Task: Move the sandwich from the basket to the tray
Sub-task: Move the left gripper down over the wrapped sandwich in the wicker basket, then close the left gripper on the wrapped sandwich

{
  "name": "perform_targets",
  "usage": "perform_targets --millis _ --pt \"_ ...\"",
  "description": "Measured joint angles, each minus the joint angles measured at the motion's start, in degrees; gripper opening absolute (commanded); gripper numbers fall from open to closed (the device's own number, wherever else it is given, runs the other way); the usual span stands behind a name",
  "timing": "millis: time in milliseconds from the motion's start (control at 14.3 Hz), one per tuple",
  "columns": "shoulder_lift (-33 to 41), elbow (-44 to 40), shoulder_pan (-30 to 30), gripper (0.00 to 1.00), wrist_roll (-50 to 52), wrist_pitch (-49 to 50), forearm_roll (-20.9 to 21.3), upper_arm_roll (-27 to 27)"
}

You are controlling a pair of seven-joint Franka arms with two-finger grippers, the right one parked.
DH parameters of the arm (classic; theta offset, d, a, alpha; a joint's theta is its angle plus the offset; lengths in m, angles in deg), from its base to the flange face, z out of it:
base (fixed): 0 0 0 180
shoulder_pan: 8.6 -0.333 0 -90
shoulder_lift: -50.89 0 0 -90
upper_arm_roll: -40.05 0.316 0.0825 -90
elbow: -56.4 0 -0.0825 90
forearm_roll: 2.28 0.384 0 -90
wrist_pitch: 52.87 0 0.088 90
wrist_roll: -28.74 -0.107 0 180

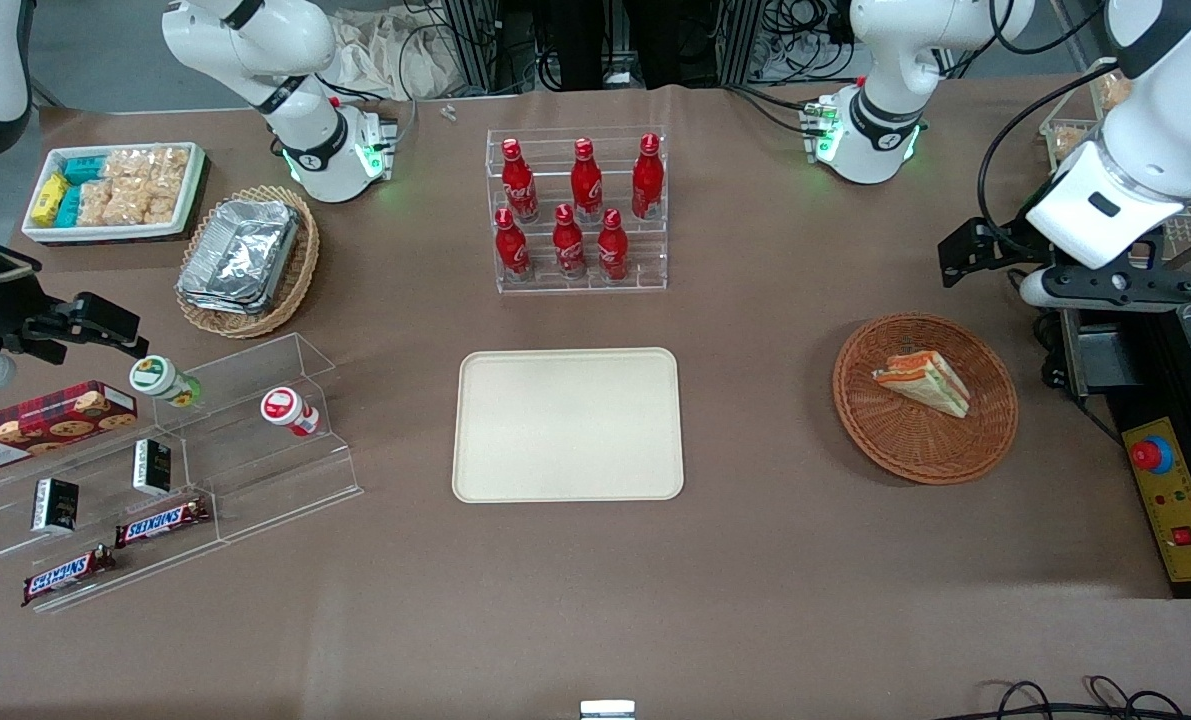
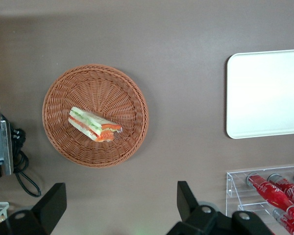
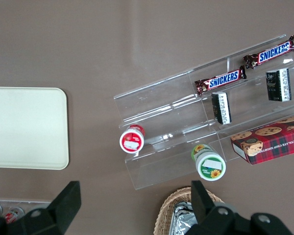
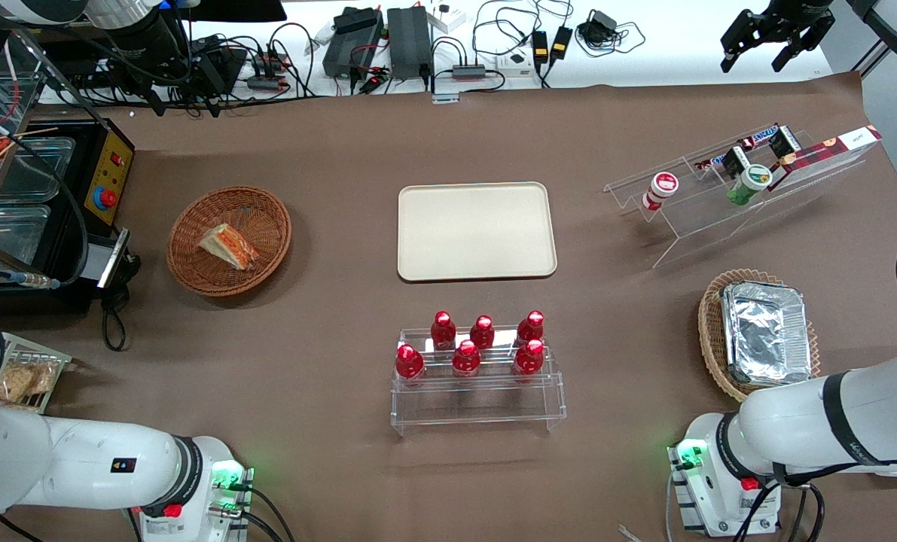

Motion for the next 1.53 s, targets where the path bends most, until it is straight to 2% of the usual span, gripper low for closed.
perform_targets --millis 349,558,767,1186,1535 --pt "-0.1 -0.2 -0.3 1.0 -0.2 2.0 0.0 0.2" --pt "-2.0 0.3 -3.6 1.0 5.0 6.3 0.0 0.7" --pt "-5.5 2.7 -7.1 1.0 9.4 6.2 0.0 1.0" --pt "-9.8 16.1 -8.3 1.0 26.0 -8.7 0.0 1.0" --pt "-17.9 19.8 -10.8 1.0 37.1 -18.7 0.0 1.1"
